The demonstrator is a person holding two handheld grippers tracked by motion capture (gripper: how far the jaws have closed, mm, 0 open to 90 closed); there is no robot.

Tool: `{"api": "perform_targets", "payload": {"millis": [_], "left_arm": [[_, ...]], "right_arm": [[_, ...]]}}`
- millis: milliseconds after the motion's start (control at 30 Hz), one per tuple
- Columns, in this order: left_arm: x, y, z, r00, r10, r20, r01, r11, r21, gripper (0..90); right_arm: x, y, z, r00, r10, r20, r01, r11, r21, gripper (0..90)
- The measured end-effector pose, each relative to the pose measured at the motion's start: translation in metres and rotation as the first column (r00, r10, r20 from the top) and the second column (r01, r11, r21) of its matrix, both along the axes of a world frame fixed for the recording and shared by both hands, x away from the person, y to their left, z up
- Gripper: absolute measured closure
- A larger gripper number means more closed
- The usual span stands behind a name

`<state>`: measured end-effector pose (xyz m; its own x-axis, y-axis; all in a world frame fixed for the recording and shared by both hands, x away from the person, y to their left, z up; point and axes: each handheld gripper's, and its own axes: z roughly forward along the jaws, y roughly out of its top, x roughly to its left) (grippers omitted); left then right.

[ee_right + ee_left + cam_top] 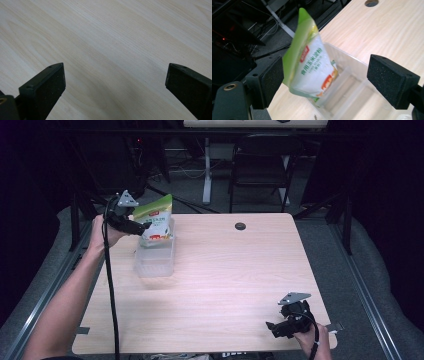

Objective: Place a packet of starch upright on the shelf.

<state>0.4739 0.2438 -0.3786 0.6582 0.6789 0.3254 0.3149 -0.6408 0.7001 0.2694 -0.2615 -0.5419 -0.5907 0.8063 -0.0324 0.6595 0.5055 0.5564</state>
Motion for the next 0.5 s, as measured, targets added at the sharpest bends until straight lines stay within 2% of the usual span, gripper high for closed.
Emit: {"api": "perform_targets", "payload": {"millis": [33,67,100,133,433,467,500], "left_arm": [[0.0,0.0,0.0,1.0,0.0,0.0,0.0,1.0,0.0,13.4],[-0.01,-0.002,0.001,1.0,-0.007,-0.003,0.007,1.0,0.005,13.4],[-0.01,-0.002,0.001,1.0,-0.007,-0.003,0.007,1.0,0.005,13.1],[-0.02,-0.005,0.001,1.0,-0.009,0.0,0.009,0.9999,0.009,13.1],[-0.066,-0.011,-0.003,0.9993,-0.025,-0.027,0.025,0.9995,0.018,12.2],[-0.066,-0.011,-0.003,0.9993,-0.025,-0.027,0.025,0.9995,0.018,11.9],[-0.077,-0.011,-0.006,0.9991,-0.027,-0.034,0.027,0.9995,0.019,11.9]], "right_arm": [[0.0,0.0,0.0,1.0,0.0,0.0,0.0,1.0,0.0,2.1],[0.0,0.0,0.0,1.0,0.005,-0.003,-0.005,1.0,-0.006,2.1],[0.0,0.0,0.0,1.0,0.005,-0.003,-0.005,1.0,-0.006,2.1],[0.001,0.0,0.0,1.0,0.005,-0.003,-0.005,1.0,-0.001,2.1],[0.0,0.0,0.0,1.0,0.007,-0.001,-0.007,1.0,-0.005,2.1],[0.0,0.0,0.0,1.0,0.007,-0.001,-0.007,1.0,-0.005,2.1],[0.0,0.001,0.0,1.0,0.006,-0.001,-0.006,1.0,-0.003,2.1]]}}
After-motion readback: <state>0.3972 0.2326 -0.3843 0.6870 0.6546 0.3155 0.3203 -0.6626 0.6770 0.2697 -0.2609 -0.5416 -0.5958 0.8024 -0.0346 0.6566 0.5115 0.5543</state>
